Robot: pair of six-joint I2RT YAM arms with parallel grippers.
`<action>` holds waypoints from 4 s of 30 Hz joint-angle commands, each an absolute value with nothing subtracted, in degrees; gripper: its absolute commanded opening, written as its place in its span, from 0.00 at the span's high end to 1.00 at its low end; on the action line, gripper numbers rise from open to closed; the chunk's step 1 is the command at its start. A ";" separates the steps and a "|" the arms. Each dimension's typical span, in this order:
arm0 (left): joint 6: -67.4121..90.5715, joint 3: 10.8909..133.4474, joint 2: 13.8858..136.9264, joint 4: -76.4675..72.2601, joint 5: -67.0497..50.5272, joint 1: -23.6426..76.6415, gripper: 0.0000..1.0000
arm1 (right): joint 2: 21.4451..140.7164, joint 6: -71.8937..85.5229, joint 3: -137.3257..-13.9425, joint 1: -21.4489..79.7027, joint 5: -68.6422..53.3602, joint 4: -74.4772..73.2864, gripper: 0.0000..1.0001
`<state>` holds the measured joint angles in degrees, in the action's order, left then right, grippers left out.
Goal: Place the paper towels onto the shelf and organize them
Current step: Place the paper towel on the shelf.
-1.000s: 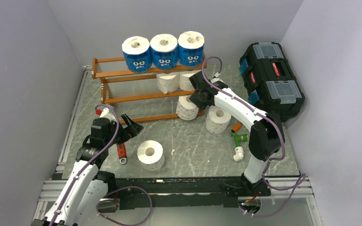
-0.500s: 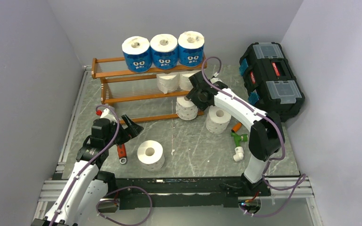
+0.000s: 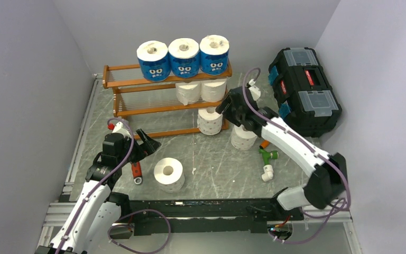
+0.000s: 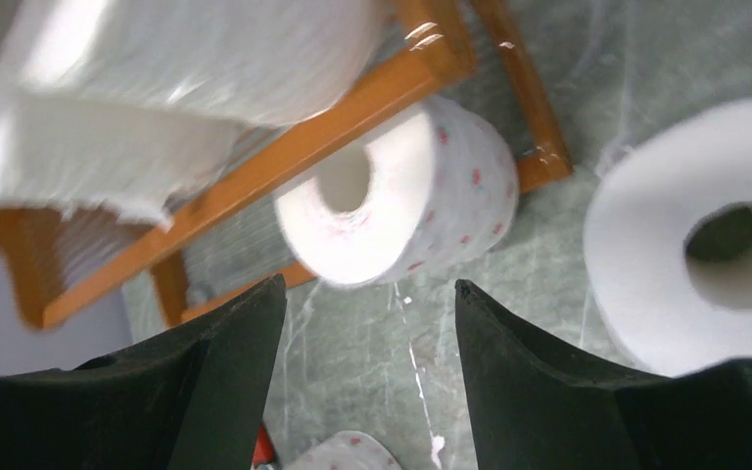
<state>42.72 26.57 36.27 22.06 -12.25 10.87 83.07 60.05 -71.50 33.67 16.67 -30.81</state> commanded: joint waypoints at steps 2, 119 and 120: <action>43.27 27.34 36.58 20.24 -13.39 10.98 0.01 | 71.61 39.02 -54.45 33.86 5.11 -1.67 0.33; 42.89 24.74 38.21 20.15 -14.59 10.97 0.01 | 100.51 24.61 -50.05 37.43 30.60 28.34 0.43; 42.95 24.70 38.21 20.07 -14.67 10.98 0.02 | 100.74 24.61 -50.36 37.35 30.75 27.98 0.43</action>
<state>43.16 24.64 38.50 21.71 -13.72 10.87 99.70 25.02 -47.05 37.78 28.56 26.79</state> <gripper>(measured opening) 0.986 0.572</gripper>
